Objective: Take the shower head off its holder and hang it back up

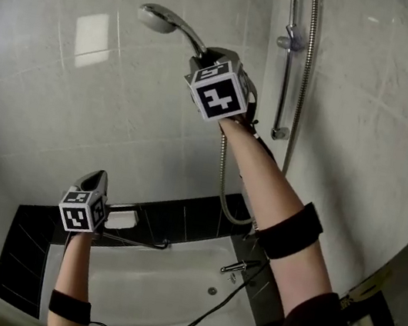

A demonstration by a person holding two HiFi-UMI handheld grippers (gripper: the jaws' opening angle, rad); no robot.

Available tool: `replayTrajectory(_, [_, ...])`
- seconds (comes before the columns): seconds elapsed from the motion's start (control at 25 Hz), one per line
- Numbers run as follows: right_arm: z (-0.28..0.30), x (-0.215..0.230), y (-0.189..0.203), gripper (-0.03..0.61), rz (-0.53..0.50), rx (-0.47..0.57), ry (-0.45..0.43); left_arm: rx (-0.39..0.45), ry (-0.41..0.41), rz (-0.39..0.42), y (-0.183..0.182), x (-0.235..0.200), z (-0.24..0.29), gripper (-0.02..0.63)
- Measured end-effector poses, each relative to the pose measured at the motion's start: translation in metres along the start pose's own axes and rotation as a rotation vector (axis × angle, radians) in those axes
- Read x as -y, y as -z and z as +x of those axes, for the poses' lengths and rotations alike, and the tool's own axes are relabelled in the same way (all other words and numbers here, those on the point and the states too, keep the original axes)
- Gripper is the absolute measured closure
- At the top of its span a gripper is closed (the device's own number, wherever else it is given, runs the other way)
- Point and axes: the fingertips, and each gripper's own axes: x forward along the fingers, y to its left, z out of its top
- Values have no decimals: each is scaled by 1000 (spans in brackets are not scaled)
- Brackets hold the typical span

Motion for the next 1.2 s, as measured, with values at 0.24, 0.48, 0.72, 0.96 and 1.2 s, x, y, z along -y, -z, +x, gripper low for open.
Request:
replayTrajectory(0.24, [-28,-55,60,436,131,-41,-71,-24,13,1,23,10,-9,614])
replayTrajectory(0.48, [-57,-117,145,436,250,-111,-141,-35,11,6,59,17,-17,614])
replayTrajectory(0.72, [-95,-199,229,436,322,-211,-230,-79,5,15,113,22,-24,614])
replayTrajectory(0.96, [-128,-274,306,436,375,-346,-331,-140,1,15,178,24,-26,614])
replayTrajectory(1.2, [-157,-335,399,437,362,-512,-393,-257,31,-15,255,30,-28,614])
